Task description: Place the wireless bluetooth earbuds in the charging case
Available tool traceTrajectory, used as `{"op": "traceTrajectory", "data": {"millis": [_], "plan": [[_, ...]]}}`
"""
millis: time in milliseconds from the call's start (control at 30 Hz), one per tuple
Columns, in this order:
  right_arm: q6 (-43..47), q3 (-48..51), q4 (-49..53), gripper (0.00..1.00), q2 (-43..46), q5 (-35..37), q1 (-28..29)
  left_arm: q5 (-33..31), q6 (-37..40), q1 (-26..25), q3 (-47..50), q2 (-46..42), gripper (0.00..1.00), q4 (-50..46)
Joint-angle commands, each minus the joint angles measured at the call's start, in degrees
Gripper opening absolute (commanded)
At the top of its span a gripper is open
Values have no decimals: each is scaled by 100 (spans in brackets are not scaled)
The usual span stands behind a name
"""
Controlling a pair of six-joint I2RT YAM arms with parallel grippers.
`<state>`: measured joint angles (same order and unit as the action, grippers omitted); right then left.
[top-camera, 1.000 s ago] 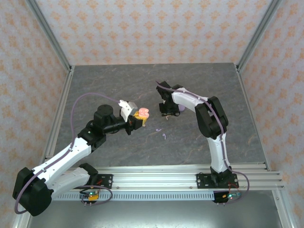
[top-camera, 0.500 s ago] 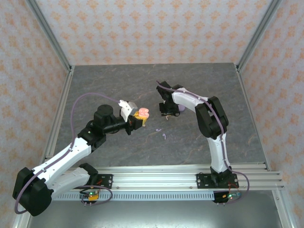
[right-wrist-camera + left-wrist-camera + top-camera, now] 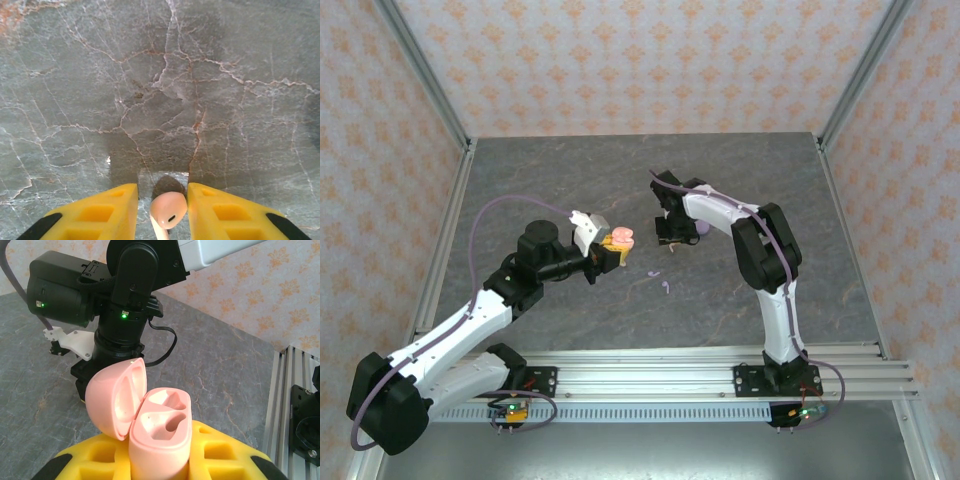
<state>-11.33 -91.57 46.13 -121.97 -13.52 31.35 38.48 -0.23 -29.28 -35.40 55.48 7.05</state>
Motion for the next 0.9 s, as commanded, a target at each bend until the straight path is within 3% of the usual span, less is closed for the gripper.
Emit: {"op": "traceTrajectory", "data": {"millis": [0, 400, 867], "plan": [[101, 34, 506, 32, 12, -169, 4, -42, -88, -34, -70, -99, 5, 14], [394, -142, 756, 31, -148, -151, 1, -69, -109, -34, -106, -99, 5, -29], [-58, -315, 405, 32, -109, 50, -32, -64, -98, -39, -108, -115, 5, -49]]}}
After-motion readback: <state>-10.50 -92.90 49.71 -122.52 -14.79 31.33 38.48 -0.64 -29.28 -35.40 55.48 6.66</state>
